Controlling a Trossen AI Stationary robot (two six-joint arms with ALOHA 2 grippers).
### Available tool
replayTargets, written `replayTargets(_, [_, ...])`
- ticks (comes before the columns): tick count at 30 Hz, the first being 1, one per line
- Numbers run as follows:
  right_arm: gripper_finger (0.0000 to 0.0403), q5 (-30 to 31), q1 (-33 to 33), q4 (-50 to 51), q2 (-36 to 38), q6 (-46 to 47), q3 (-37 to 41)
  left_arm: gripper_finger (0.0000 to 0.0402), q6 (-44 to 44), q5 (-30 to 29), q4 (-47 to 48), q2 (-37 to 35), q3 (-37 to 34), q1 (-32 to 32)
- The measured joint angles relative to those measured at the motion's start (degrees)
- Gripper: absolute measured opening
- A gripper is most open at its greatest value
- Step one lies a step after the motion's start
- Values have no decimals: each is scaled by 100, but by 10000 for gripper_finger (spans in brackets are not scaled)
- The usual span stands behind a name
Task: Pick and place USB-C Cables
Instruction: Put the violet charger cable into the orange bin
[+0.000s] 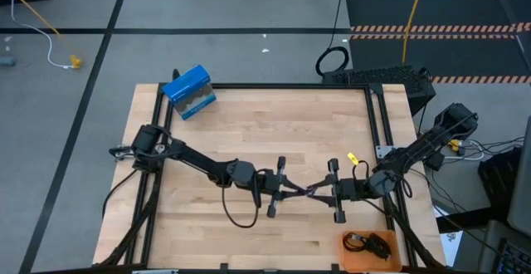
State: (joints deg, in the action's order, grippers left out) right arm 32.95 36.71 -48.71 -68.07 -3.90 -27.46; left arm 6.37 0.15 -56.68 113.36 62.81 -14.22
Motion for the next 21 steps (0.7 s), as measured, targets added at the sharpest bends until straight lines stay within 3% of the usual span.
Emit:
replayTargets(5, [174, 6, -2, -89, 0, 20, 0, 35, 20, -7, -2, 4, 0, 7])
replayTargets(10, [210, 3, -10, -133, 0, 117, 0, 35, 20, -9, -5, 4, 0, 7])
replayTargets(15, [206, -77, -103, -272, -23, 253, 0, 35, 19, -80, -5, 4, 0, 7])
replayTargets(21, [163, -566, -255, -663, -206, 365, 0, 35, 18, -164, -9, 4, -2, 7])
